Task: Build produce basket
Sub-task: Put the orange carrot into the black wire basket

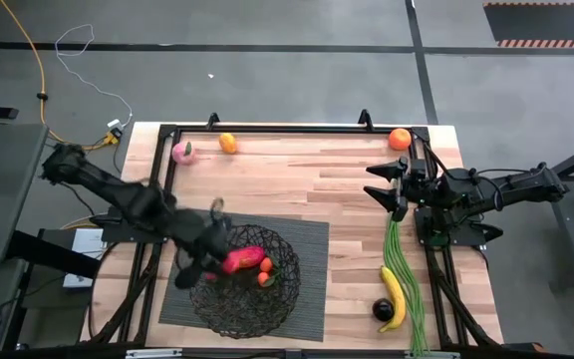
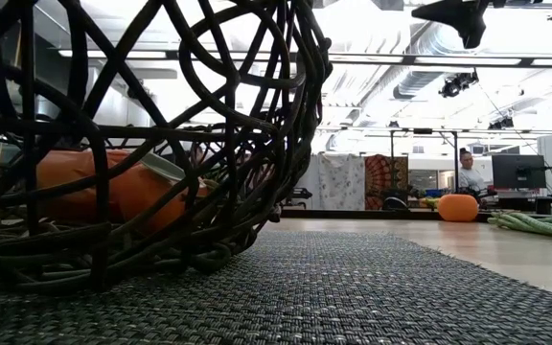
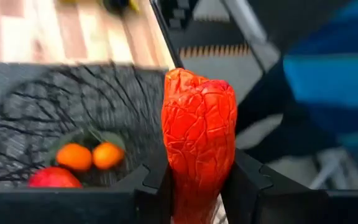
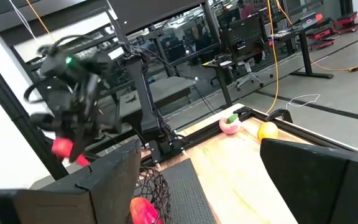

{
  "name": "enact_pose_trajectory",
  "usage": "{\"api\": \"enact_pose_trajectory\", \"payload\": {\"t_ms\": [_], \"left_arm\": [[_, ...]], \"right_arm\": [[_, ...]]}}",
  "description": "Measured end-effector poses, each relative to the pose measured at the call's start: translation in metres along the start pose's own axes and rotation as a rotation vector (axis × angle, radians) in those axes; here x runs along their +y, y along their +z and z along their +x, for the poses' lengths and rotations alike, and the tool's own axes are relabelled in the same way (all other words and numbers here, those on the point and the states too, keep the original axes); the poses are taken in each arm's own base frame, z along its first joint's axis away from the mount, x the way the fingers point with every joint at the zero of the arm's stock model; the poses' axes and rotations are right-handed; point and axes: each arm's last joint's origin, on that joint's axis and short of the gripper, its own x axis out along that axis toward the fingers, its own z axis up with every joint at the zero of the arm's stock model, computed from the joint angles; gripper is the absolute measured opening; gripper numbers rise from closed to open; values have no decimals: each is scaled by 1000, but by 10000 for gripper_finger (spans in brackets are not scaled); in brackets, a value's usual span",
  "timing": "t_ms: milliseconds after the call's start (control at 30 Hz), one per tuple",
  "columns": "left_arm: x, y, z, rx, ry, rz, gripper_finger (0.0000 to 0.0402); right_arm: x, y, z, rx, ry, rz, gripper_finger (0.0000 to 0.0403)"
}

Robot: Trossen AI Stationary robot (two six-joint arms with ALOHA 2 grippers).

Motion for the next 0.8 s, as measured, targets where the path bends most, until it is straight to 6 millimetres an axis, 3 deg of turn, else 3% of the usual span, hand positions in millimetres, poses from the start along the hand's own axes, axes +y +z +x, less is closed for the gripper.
{"api": "enact_pose_trajectory", "payload": {"t_ms": [333, 600, 800], "left_arm": [[-14, -23, 58, 224, 10, 408, 90], [-26, -43, 78, 360, 136, 911, 91], [-32, -60, 79, 494, 138, 1021, 98]], "right_arm": [[0, 0, 0, 1, 0, 2, 313], [0, 0, 0, 1, 0, 7, 313], [0, 0, 0, 2, 0, 7, 313]]}}
